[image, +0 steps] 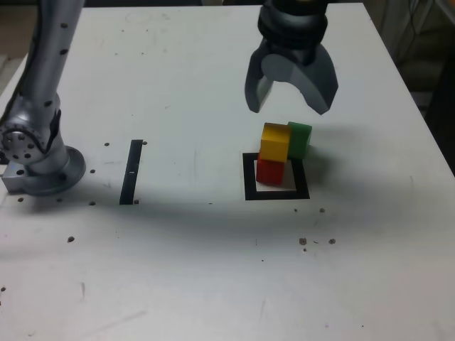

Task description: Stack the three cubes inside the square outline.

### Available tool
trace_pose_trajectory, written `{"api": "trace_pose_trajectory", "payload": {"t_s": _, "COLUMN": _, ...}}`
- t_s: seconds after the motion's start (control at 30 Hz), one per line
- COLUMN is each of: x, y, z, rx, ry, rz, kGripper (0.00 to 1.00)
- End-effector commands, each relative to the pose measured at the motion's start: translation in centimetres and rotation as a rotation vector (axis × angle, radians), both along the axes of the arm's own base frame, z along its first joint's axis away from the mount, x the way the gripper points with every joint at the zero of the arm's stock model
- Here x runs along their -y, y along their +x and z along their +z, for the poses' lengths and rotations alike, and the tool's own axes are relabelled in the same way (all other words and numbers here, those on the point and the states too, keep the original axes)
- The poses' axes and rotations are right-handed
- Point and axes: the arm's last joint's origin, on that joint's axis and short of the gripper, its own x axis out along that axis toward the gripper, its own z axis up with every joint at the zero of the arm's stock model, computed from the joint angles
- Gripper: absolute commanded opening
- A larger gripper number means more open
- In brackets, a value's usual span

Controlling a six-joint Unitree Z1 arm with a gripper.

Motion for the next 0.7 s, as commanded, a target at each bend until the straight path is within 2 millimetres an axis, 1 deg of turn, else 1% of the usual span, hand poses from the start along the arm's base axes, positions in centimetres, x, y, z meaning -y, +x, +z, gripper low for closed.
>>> {"api": "trace_pose_trajectory", "payload": {"t_s": 0.0, "x": -0.4, "y": 0.5, "z": -0.4, "rx": -0.010, "ry": -0.005, "rz": -0.004, "kGripper": 1.00}}
{"api": "trace_pose_trajectory", "payload": {"t_s": 0.17, "x": -1.0, "y": 1.6, "z": -1.1, "rx": -0.021, "ry": -0.009, "rz": -0.016, "kGripper": 1.00}}
{"api": "trace_pose_trajectory", "payload": {"t_s": 0.67, "x": -2.0, "y": 3.2, "z": -4.5, "rx": -0.096, "ry": -0.034, "rz": 0.004, "kGripper": 0.98}}
